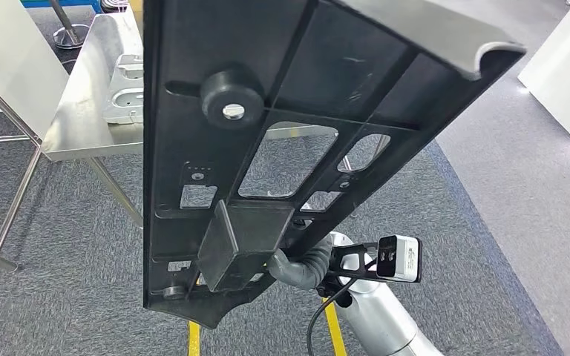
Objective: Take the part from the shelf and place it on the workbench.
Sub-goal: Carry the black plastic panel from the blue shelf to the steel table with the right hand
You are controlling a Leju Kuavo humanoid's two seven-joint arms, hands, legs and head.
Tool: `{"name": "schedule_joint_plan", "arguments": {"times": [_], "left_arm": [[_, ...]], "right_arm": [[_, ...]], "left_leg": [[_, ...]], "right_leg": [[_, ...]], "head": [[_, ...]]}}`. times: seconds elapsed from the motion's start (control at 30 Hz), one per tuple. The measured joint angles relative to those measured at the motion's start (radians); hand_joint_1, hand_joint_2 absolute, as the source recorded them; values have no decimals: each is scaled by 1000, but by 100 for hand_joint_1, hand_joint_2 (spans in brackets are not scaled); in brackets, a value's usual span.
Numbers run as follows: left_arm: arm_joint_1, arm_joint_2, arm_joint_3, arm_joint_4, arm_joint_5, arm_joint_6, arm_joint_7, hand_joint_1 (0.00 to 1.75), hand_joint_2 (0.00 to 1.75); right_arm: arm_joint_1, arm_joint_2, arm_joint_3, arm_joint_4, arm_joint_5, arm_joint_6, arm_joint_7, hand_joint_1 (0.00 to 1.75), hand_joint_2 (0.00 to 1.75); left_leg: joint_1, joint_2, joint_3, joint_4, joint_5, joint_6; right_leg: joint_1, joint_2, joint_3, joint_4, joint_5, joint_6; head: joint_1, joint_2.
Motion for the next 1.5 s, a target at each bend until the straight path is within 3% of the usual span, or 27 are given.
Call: {"name": "schedule_joint_plan", "arguments": {"times": [0.07, 0.13, 0.27, 0.33, 0.43, 0.47, 0.5, 0.53, 0.6, 0.67, 0.77, 0.83, 0.87, 0.93, 0.97, 1.0, 1.03, 1.1, 1.17, 1.33, 1.37, 1.43, 1.47, 1.5], "left_arm": [[1, -2, 0, 0, 0, 0, 0, 0, 175], [1, -3, 0, 0, 0, 0, 0, 0, 175], [-1, -3, 0, 0, 0, 0, -3, 0, 175], [-3, -3, 0, 0, 0, 0, -4, 0, 175], [0, -4, 0, 0, 0, 0, -5, 0, 175], [2, -4, 0, 0, 0, 0, -5, 0, 175], [4, -4, 0, 0, 0, 0, -5, 0, 175], [5, -4, 0, 0, 0, 0, -5, 0, 175], [5, -3, 0, 0, 0, 0, -5, 0, 175], [3, -2, 0, 0, 0, 0, -5, 0, 175], [2, -2, 0, 0, 0, 0, -5, 0, 175], [1, -3, 0, 0, 0, 0, -6, 0, 175], [0, -3, 0, 0, 0, 0, -6, 0, 175], [-1, -3, 0, 0, 0, 0, -6, 0, 175], [0, -4, 0, 0, 0, 0, -6, 0, 175], [0, -4, 0, 0, 0, 0, -6, 0, 175], [1, -4, 0, 0, 0, 0, -6, 0, 175], [0, -5, 0, 0, 0, 0, -6, 0, 175], [-2, -5, 0, 0, 0, 0, -6, 0, 175], [-8, -6, 0, 0, 0, 0, -7, 0, 175], [-10, -6, 0, 0, 0, 0, -7, 0, 175], [-10, -6, 0, 0, 0, 0, -6, 0, 175], [-8, -6, 0, 0, 0, 0, -6, 0, 175], [-7, -6, -1, 0, 0, 0, -5, 0, 175]], "right_arm": [[-1, 0, 1, 2, -2, -1, 0, 175, 175], [-3, 0, 3, 2, -6, -4, 0, 175, 175], [-4, 1, 4, 2, -11, -14, 0, 175, 175], [-6, 3, 4, 1, -12, -15, 0, 175, 175], [-6, 4, 5, 2, -12, -14, 0, 175, 175], [-5, 4, 5, 4, -12, -14, 0, 175, 175], [-4, 4, 5, 5, -12, -14, 0, 175, 175], [-3, 4, 5, 5, -12, -14, 0, 175, 175], [-4, 4, 5, 6, -13, -14, 0, 175, 175], [-5, 4, 5, 6, -13, -15, 0, 175, 175], [-6, 4, 5, 6, -13, -15, 0, 175, 175], [-9, 5, 5, 6, -13, -15, 0, 175, 175], [-10, 4, 5, 6, -13, -15, 0, 175, 175], [-9, 2, 6, 7, -13, -15, 0, 175, 175], [-8, 0, 6, 9, -13, -15, 0, 175, 175], [-8, -1, 6, 10, -13, -16, 0, 175, 175], [-8, -3, 6, 12, -13, -16, 0, 175, 175], [-9, -4, 6, 14, -13, -17, 0, 175, 175], [-11, -4, 6, 15, -13, -17, 0, 175, 175], [-14, -4, 6, 16, -14, -17, 0, 175, 175], [-16, -3, 6, 16, -14, -17, 0, 175, 175], [-18, -3, 6, 17, -14, -18, 0, 175, 175], [-18, -4, 6, 19, -13, -19, 0, 175, 175], [-17, -4, 6, 20, -13, -20, 0, 175, 175]], "left_leg": [[0, -1, 20, 1, -16, -5], [-3, -2, 33, 3, -33, -16], [-3, 0, 48, -1, -52, -40], [-1, 1, 31, 51, -80, -50], [2, 1, -92, 257, -148, -60], [2, 1, -128, 299, -147, -61], [2, 1, -146, 302, -125, -60], [2, 1, -143, 262, -82, -57], [-1, 1, -97, 121, 14, -45], [-7, 1, -61, 32, 52, -34], [-8, 0, -53, 17, 42, -22], [-2, 1, -43, 9, 37, -12], [0, 1, -38, 6, 34, -8], [-1, 1, -30, 7, 24, -3], [-1, 1, -24, 7, 18, -2], [-1, 0, -15, 8, 11, -2], [-1, 0, -4, 8, 3, -3], [-2, -2, 20, 8, -15, -8], [-5, -2, 33, 8, -31, -19], [-4, 2, 44, 18, -57, -47], [-3, 2, 26, 58, -75, -52], [1, 2, -53, 195, -121, -61], [2, 2, -95, 256, -133, -64], [2, 2, -125, 285, -125, -66]], "right_leg": [[-3, -2, 38, -127, 98, -3], [0, -4, 85, -245, 152, -10], [3, 1, 106, -278, 139, -30], [0, 0, 124, -287, 133, -41], [1, -1, 145, -290, 116, -50], [2, 0, 152, -289, 109, -50], [3, 1, 161, -289, 102, -50], [4, 1, 172, -289, 94, -50], [7, 2, 197, -290, 76, -46], [10, 4, 209, -291, 62, -37], [10, 6, 212, -294, 51, -20], [10, 4, 195, -253, 29, -9], [8, 3, 165, -198, 7, -4], [6, 2, 73, -54, -39, 2], [4, 2, 31, -1, -43, 4], [4, 1, 8, 11, -24, 5], [3, 0, 7, -16, 16, 4], [5, -2, 50, -152, 116, -4], [10, -3, 89, -252, 157, -16], [9, 1, 113, -284, 141, -43], [6, 0, 122, -289, 138, -48], [5, -1, 135, -292, 129, -55], [6, -1, 140, -292, 124, -56], [6, 0, 146, -291, 118, -56]], "head": [[0, 0], [0, 0], [0, 0], [0, 0], [0, 0], [0, 0], [0, 0], [0, 0], [0, 0], [0, 0], [0, 0], [0, 0], [0, 0], [0, 0], [0, 0], [0, 0], [0, 0], [0, 0], [0, 0], [0, 0], [0, 0], [-1, 0], [-1, 0], [-1, 0]]}}
